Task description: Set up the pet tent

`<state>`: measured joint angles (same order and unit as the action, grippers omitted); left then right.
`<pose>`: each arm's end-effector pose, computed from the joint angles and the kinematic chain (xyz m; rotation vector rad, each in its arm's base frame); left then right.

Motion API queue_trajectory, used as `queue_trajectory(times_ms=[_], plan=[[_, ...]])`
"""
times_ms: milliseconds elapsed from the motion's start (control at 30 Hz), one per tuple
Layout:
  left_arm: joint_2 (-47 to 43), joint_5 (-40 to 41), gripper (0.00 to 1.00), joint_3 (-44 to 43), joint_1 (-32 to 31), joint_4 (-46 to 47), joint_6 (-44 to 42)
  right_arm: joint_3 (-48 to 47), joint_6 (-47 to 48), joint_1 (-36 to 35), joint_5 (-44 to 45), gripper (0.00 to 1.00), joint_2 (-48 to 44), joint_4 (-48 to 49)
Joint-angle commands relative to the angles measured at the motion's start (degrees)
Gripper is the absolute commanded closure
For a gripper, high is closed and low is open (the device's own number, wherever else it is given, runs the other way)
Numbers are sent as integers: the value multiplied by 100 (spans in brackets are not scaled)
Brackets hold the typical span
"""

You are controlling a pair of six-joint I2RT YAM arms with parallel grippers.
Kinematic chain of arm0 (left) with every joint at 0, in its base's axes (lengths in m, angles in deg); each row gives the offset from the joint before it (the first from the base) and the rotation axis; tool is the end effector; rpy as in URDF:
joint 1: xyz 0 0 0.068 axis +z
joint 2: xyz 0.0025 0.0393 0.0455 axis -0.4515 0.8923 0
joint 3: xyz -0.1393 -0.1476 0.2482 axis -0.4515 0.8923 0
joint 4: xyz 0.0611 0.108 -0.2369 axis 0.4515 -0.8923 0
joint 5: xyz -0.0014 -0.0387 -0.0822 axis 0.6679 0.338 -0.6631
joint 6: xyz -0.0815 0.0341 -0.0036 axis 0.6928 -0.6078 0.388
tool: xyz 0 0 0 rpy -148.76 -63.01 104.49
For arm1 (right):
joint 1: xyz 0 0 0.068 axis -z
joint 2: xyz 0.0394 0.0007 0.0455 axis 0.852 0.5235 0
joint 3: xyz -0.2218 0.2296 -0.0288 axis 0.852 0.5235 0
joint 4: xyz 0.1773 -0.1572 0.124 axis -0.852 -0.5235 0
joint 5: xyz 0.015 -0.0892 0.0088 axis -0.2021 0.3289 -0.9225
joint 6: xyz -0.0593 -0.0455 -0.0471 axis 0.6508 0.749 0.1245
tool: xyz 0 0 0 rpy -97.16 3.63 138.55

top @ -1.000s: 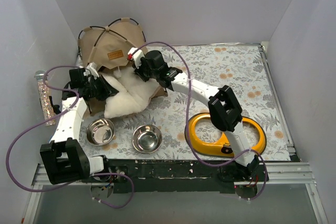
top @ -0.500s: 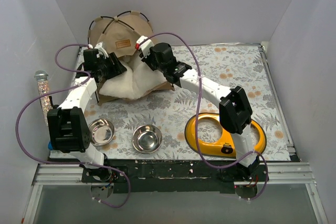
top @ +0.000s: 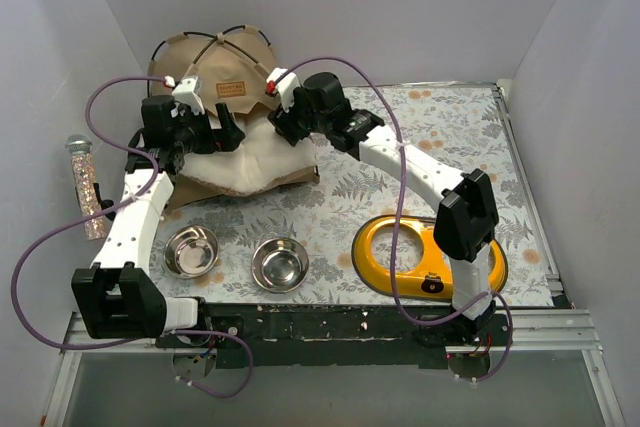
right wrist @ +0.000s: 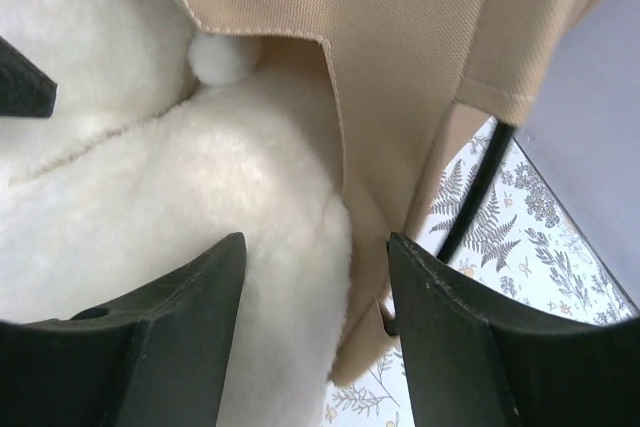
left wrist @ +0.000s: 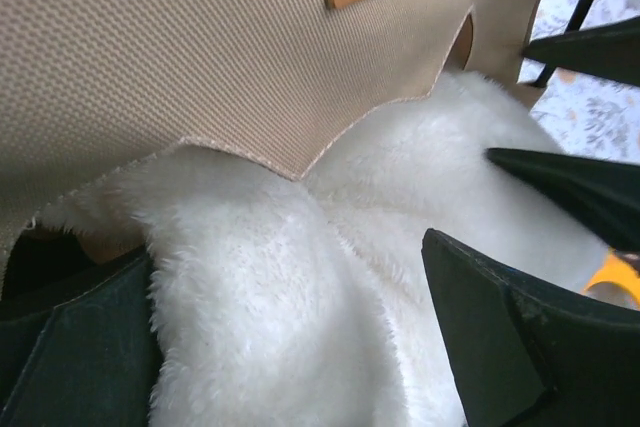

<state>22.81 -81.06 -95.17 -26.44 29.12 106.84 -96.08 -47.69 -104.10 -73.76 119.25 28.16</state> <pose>0.3244 -0.0275 0.3695 -0.6656 2.0797 -0.8963 0.3816 0.3956 0.3780 -1.0139 1.6044 0.3837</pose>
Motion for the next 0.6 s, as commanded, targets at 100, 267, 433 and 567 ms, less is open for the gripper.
queue_trajectory(times_ms=[100, 267, 433, 567], plan=[[-809, 461, 2, -213, 47, -466, -1719, -373, 10, 453, -1034, 32, -718, -1305], [-292, 16, 2, -388, 56, -1600, -2099, 82, -165, 673, -1474, 30, -1061, -1817], [43, -1384, 4, -292, -187, -752, -1335, 400, -402, 691, -1975, 34, -1246, -1519], [412, -1006, 6, -450, -567, -635, -2016, 85, -552, 595, -1950, 36, -1019, -676]])
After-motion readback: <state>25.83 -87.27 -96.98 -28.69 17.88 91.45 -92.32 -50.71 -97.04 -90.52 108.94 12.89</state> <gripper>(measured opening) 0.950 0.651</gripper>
